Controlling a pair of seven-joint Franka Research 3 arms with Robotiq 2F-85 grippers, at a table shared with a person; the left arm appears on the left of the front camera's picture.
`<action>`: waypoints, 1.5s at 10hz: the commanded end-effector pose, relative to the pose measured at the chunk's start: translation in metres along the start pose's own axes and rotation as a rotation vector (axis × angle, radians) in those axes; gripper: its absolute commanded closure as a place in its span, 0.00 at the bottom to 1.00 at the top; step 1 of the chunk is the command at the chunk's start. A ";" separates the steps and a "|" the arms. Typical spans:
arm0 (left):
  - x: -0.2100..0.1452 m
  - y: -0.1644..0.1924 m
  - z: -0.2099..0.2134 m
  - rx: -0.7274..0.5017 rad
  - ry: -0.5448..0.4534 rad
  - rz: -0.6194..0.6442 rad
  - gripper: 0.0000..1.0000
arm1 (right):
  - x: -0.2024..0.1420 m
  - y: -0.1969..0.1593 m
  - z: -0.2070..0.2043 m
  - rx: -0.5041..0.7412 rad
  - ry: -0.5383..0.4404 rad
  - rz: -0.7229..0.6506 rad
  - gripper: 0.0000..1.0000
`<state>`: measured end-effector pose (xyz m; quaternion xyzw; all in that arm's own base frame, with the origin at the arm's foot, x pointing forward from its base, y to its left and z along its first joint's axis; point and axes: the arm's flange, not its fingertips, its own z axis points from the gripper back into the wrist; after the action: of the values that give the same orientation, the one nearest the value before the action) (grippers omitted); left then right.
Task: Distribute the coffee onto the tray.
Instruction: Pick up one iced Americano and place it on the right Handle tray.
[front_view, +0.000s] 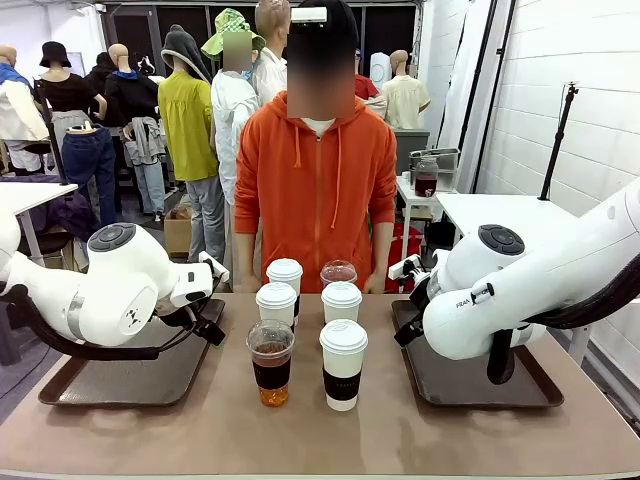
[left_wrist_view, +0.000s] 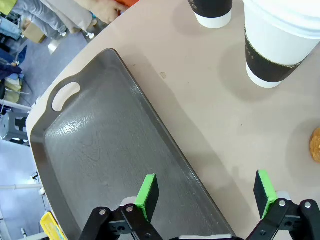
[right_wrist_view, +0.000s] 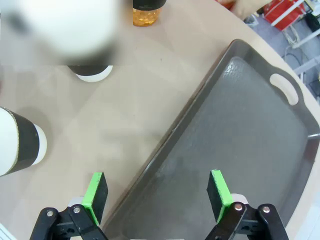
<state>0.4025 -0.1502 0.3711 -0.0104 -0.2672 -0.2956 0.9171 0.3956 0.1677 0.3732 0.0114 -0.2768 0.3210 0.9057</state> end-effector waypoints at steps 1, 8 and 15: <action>0.000 0.000 0.000 0.000 0.000 0.000 0.00 | 0.000 0.000 0.000 0.000 0.000 0.000 0.00; 0.000 0.000 0.000 0.000 0.000 0.000 0.00 | 0.000 0.000 0.000 0.000 0.000 0.000 0.00; 0.029 0.017 0.070 0.045 -0.007 0.014 0.00 | 0.019 -0.015 0.067 0.103 -0.002 0.022 0.00</action>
<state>0.4026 -0.1398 0.4284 -0.0044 -0.2797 -0.2852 0.9167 0.3840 0.1678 0.4198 0.0369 -0.2669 0.3277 0.9055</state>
